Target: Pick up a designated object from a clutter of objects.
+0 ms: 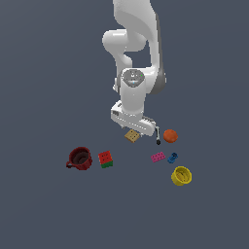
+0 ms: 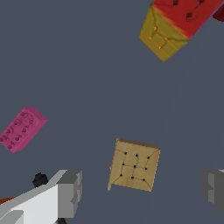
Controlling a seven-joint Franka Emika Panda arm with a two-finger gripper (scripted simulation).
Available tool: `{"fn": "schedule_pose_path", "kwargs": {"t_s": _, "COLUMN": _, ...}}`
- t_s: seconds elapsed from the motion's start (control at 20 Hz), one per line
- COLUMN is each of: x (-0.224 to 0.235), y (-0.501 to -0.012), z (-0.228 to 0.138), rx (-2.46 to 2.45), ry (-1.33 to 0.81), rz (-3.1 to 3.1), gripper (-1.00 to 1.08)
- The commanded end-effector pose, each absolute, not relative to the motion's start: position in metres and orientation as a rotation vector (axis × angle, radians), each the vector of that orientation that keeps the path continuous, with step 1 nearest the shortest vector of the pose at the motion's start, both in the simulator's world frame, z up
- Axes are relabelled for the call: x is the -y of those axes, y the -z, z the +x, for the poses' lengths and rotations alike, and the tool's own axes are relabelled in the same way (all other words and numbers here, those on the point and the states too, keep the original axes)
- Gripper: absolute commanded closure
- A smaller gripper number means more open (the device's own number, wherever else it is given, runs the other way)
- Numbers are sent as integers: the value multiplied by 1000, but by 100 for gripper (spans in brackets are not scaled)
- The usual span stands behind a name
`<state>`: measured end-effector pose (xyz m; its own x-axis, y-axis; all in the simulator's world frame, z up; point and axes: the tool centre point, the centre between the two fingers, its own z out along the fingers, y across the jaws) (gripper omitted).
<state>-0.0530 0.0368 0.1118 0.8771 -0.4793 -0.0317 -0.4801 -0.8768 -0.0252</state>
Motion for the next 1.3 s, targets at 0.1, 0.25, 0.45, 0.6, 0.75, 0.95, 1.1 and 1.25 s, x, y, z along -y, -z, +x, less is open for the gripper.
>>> {"fn": "schedule_pose_path", "kwargs": {"t_s": 0.1, "x": -44, "y": -87, "z": -70, "rx": -900, "ry": -24, "rz": -2989, "gripper": -92}}
{"fn": "schedule_pose_path", "kwargs": {"t_s": 0.25, "x": -47, "y": -76, "z": -78, "rx": -963, "ry": -15, "rz": -2978, "gripper": -92}}
{"fn": "schedule_pose_path", "kwargs": {"t_s": 0.45, "x": -49, "y": -66, "z": -87, "rx": -1021, "ry": -6, "rz": -2966, "gripper": -92}}
{"fn": "schedule_pose_path", "kwargs": {"t_s": 0.6, "x": -50, "y": -62, "z": -90, "rx": -1046, "ry": -1, "rz": -2961, "gripper": -92}}
{"fn": "schedule_pose_path", "kwargs": {"t_s": 0.75, "x": -50, "y": -61, "z": -92, "rx": -1054, "ry": 0, "rz": -2960, "gripper": -92}}
{"fn": "schedule_pose_path", "kwargs": {"t_s": 0.95, "x": -50, "y": -59, "z": -91, "rx": -1047, "ry": -2, "rz": -2961, "gripper": -92}}
{"fn": "schedule_pose_path", "kwargs": {"t_s": 1.1, "x": -50, "y": -53, "z": -92, "rx": -1049, "ry": -2, "rz": -2961, "gripper": -92}}
{"fn": "schedule_pose_path", "kwargs": {"t_s": 1.25, "x": -50, "y": -42, "z": -92, "rx": -1050, "ry": -2, "rz": -2961, "gripper": -92}}
